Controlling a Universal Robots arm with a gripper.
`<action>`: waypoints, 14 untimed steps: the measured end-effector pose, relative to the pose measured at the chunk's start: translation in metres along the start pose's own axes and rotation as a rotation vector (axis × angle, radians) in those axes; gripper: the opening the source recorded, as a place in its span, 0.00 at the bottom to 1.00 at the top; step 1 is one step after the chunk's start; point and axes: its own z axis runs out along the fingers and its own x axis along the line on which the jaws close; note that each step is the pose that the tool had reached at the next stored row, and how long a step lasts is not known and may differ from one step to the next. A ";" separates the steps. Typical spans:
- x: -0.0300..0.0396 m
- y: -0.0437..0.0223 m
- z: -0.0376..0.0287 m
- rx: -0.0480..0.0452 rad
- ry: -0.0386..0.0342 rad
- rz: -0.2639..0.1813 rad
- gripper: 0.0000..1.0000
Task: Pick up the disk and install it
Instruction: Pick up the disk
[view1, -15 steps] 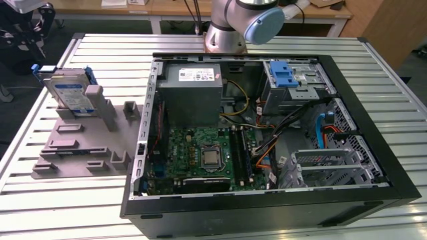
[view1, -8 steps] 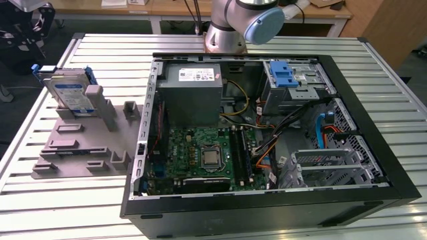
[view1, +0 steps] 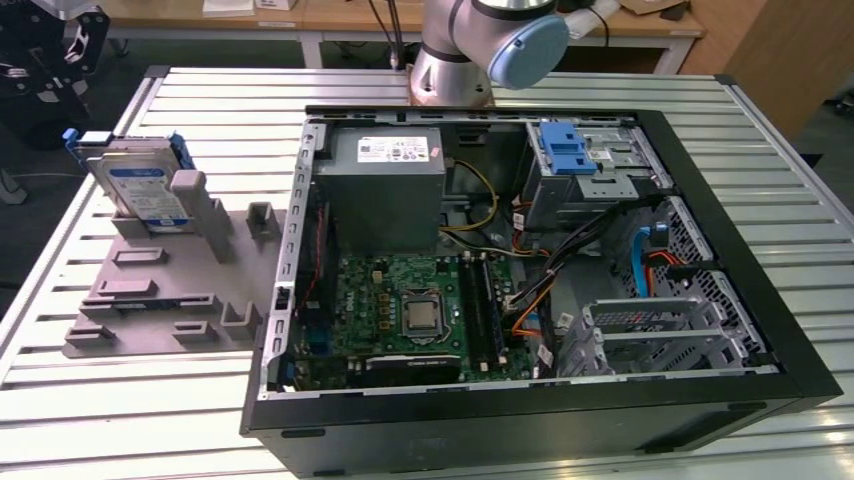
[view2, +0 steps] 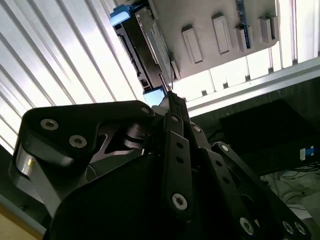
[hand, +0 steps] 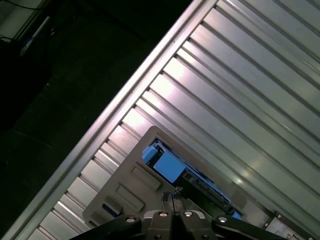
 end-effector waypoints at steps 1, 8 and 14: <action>0.0000 0.0000 0.0000 0.0000 0.0000 0.000 0.11; 0.0000 0.0000 0.0000 0.0000 0.0003 -0.007 0.11; 0.0000 0.0000 0.0000 -0.0001 0.0008 -0.017 0.11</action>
